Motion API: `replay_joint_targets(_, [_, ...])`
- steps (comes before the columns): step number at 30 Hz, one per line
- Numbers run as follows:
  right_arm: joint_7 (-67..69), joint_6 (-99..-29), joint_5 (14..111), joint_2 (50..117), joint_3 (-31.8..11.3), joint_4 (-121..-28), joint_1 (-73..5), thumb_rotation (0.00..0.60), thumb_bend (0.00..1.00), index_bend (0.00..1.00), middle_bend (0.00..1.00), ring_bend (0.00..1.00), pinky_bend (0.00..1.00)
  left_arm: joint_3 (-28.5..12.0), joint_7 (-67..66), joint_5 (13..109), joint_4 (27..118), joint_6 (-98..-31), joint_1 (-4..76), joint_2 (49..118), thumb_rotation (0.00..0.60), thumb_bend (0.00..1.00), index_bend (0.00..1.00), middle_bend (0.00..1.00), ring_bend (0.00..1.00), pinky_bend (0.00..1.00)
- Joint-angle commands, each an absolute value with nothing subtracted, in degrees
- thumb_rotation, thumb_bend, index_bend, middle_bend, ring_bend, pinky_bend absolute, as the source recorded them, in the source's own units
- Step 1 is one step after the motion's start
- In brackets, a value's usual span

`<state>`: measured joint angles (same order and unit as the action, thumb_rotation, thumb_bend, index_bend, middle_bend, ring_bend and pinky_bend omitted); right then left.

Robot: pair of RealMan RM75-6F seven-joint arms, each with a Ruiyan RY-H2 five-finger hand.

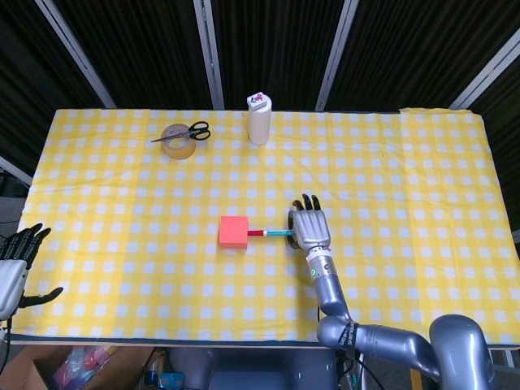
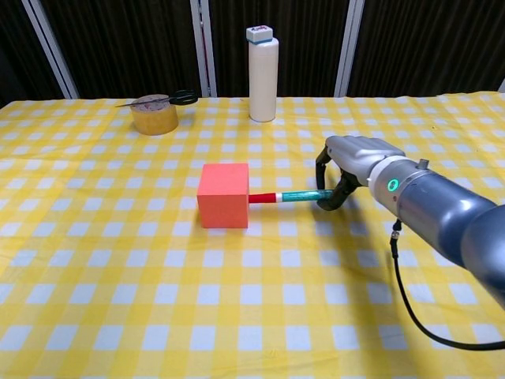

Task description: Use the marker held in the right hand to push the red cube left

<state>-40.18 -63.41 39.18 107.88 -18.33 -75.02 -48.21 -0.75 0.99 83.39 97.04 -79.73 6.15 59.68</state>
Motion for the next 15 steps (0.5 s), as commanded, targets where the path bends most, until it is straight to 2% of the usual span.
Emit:
replay_joint_targets(1, [-41.5, -63.4, 38.7, 109.9, -19.3, -73.5, -50.0, 0.6, 0.5, 0.63, 0.22, 0.02, 0.0, -0.7, 1.5, 83.4, 97.0, -79.6, 6.2, 59.5, 0.6, 0.0, 0.0, 0.0, 0.0, 0.0])
replay_joint_targets(15, [-44.3, -63.4, 38.1, 116.6, -20.4, -72.0, -54.1, 0.6, 0.5, 0.63, 0.22, 0.02, 0.0, -0.5, 2.0, 84.1, 96.9, -79.7, 6.2, 59.3, 0.6, 0.0, 0.0, 0.0, 0.0, 0.0])
